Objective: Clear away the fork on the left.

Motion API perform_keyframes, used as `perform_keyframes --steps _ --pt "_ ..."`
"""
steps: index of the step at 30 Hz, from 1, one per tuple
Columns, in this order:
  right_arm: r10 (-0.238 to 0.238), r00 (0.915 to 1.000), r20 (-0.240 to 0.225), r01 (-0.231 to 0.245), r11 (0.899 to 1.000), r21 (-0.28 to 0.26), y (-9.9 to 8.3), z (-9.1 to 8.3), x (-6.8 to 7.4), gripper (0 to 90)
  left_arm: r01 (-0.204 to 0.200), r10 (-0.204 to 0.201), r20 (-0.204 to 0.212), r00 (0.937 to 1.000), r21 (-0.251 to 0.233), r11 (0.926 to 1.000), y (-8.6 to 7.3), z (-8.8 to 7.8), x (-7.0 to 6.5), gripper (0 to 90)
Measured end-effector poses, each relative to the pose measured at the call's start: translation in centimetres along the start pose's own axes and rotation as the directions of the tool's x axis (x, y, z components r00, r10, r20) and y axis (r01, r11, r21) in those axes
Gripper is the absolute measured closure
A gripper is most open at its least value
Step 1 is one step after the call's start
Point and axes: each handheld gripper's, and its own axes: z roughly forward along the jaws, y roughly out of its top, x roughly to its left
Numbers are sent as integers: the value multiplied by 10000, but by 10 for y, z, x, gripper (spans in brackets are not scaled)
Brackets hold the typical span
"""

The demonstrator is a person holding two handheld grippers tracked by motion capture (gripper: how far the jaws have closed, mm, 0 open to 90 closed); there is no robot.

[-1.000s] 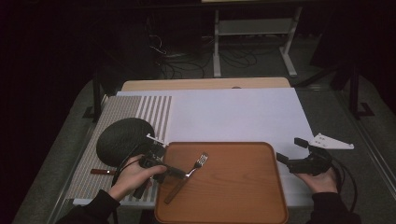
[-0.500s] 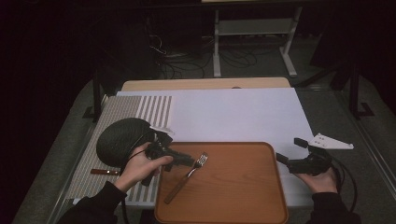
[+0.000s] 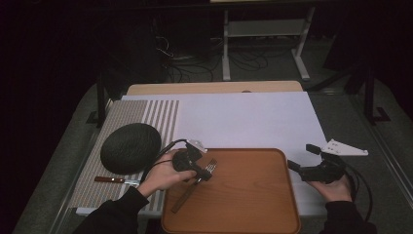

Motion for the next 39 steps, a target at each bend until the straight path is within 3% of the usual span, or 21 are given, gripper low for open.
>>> perform_keyframes --steps 2,5,8,9,12,15,20,22,31,39 --pt "11 10000 22 -11 10000 -25 0 0 0 0 -1 4 -182 9998 147 9999 0 3 2 899" --pt "36 10000 14 -36 10000 -53 0 0 -1 0 389 -385 -170 9991 226 9990 -2 7 6 899" --pt "27 10000 11 -27 10000 -57 0 0 0 0 510 -499 -318 9982 358 9981 -5 8 10 899" --pt "21 10000 8 -21 10000 -44 0 0 0 0 771 -764 -258 9967 292 9966 -7 8 14 899" --pt "20 10000 15 -20 10000 -48 0 0 0 0 1049 -1039 -375 9939 268 9941 -12 6 19 899" --pt "24 10000 11 -24 10000 -50 0 0 0 0 1384 -1383 -58 9904 245 9901 -19 5 22 900" --pt "32 10000 19 -32 10000 -31 0 0 0 0 1727 -1726 -111 9849 94 9849 -29 -2 26 899" --pt "13 10000 21 -13 10000 -23 0 0 0 0 1972 -1972 -231 9801 -37 9804 -35 -7 30 899" --pt "18 10000 36 -18 10000 -1 0 0 0 0 2459 -2466 -173 9690 -331 9687 -54 -19 36 899" --pt "3 10000 36 -3 10000 -30 0 -1 1 0 2710 -2730 -447 9610 -466 9615 -68 -31 40 899"
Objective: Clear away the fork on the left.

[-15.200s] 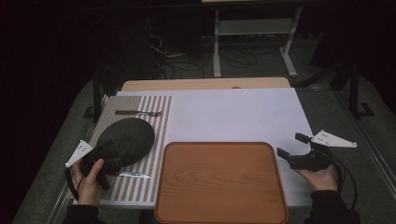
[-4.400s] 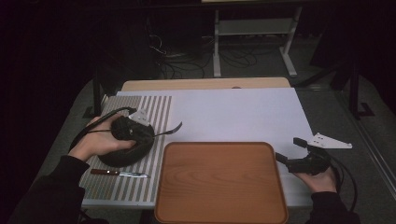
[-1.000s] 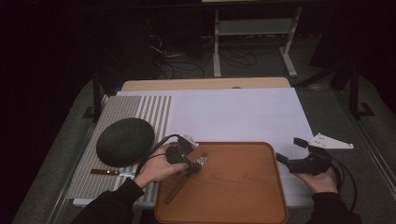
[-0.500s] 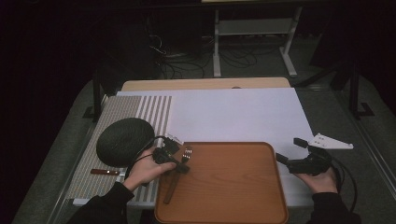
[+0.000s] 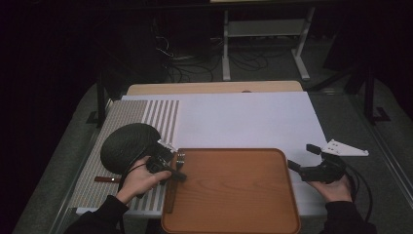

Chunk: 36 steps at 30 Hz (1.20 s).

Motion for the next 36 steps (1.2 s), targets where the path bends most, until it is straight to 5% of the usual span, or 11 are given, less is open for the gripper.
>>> perform_keyframes --steps 7,15,19,22,26,27,28,29,32,33,36 --pt "8 10000 9 -8 10000 -8 0 0 0 0 -21 15 -104 9999 -579 9983 -6 -17 6 898" --pt "27 10000 1 -27 10000 -16 0 0 0 0 -766 700 -561 9960 -1254 9891 -13 -36 11 757" --pt "11 10000 4 -11 10000 -3 0 0 0 0 -1297 1105 -1003 9888 -2108 9689 -24 -48 16 691" --pt "21 10000 6 -21 10000 -6 0 0 0 0 -1635 1282 -1294 9833 -3165 9344 -33 -54 19 655" --pt "34 10000 11 -34 10000 -8 0 0 0 0 -1925 1473 -1335 9800 -4523 8708 -46 -63 25 599" --pt "29 10000 9 -29 10000 -4 0 0 0 0 -1925 1473 -1335 9800 -4523 8708 -46 -63 25 576" --pt "29 10000 11 -29 10000 -3 0 0 0 0 -1934 1429 -1380 9801 -4984 8451 -50 -68 27 553" --pt "29 10000 11 -29 10000 -4 0 0 0 0 -1983 1378 -1536 9785 -5158 8334 -52 -70 28 516" --pt "24 10000 12 -24 10000 0 0 0 0 0 -2007 1281 -1666 9777 -5588 8046 -56 -75 30 458" --pt "24 10000 12 -24 10000 0 0 0 0 0 -2007 1281 -1666 9777 -5588 8046 -56 -75 30 446" --pt "31 10000 13 -31 10000 -5 0 0 0 0 -1863 1034 -1695 9801 -6051 7740 -61 -79 33 371"
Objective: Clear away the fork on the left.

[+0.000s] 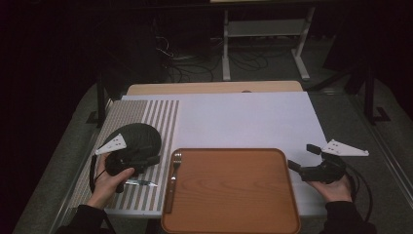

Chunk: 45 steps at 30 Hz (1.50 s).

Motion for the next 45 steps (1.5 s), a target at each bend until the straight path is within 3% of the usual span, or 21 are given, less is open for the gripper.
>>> perform_keyframes --steps 3,5,6,8,11,12,17,20,23,26,27,31,41,45 --pt "-4 10000 -5 4 10000 -4 0 0 0 0 345 -345 -25 9994 -155 9993 0 -4 4 281" --pt "5 10000 -5 -5 10000 -12 0 0 0 0 308 -308 -8 9995 -269 9992 -1 -6 5 249" --pt "1 10000 -5 -1 10000 -15 0 0 0 0 275 -262 312 9992 -432 9987 -2 -9 7 233" --pt "5 10000 -5 -5 10000 -5 0 0 0 0 72 -51 554 9984 -379 9993 -4 -10 7 131" --pt "-13 10000 -5 13 10000 -4 0 0 0 0 -86 103 463 9989 -376 9993 -7 -12 7 114" --pt "-5 10000 -10 5 10000 -5 0 0 0 0 -13 15 76 10000 -272 9996 -9 -11 7 114" --pt "-23 10000 -17 23 10000 0 0 0 0 0 -688 673 -267 9974 -591 9959 -15 -13 9 10" --pt "-7 10000 -15 7 10000 10 0 0 0 0 -993 931 -768 9927 -804 9918 -19 -15 12 0" --pt "-10 10000 -20 10 10000 7 0 0 0 0 -1123 1022 -956 9902 -1071 9879 -21 -19 16 0" --pt "-5 10000 -17 5 10000 6 0 0 0 0 -1089 936 -1198 9884 -1279 9858 -22 -21 18 0" --pt "-5 10000 -19 5 10000 4 0 0 0 0 -993 768 -1466 9862 -1529 9832 -24 -24 22 0" --pt "-9 10000 -27 9 10000 4 0 0 0 0 -994 630 -2019 9774 -1758 9794 -28 -29 29 0" --pt "2 10000 -41 -2 10000 -1 0 0 0 0 -940 402 -2586 9651 -1991 9755 -32 -37 34 0" --pt "-8 10000 -45 8 10000 12 0 0 0 0 -915 361 -2667 9631 -1982 9759 -33 -38 36 0"
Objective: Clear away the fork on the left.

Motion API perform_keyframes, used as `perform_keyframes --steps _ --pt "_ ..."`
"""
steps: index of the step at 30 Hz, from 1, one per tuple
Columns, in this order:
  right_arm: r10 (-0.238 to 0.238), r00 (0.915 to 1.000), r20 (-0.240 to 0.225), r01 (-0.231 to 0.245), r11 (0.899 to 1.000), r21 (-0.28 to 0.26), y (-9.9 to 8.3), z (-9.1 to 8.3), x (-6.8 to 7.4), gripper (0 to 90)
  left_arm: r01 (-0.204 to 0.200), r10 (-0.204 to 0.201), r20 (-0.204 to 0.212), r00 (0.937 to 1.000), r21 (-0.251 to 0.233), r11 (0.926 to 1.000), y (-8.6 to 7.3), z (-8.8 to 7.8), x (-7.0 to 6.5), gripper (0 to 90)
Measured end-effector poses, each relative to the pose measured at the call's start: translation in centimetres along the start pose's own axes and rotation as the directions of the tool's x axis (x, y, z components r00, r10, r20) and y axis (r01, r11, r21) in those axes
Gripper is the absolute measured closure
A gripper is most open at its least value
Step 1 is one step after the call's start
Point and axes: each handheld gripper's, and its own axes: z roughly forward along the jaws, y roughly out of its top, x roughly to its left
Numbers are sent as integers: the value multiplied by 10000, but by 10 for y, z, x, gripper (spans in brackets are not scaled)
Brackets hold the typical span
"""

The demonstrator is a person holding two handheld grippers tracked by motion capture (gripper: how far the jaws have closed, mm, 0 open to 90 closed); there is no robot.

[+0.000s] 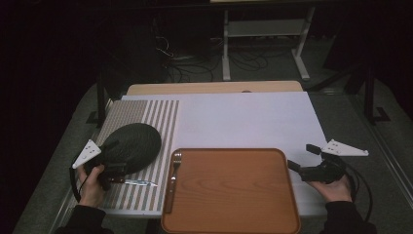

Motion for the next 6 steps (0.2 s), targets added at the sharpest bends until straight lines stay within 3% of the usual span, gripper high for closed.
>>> perform_keyframes --steps 6 --pt "31 10000 17 -31 10000 -14 0 0 -1 0 -63 63 17 10000 49 10000 -1 1 -1 0"
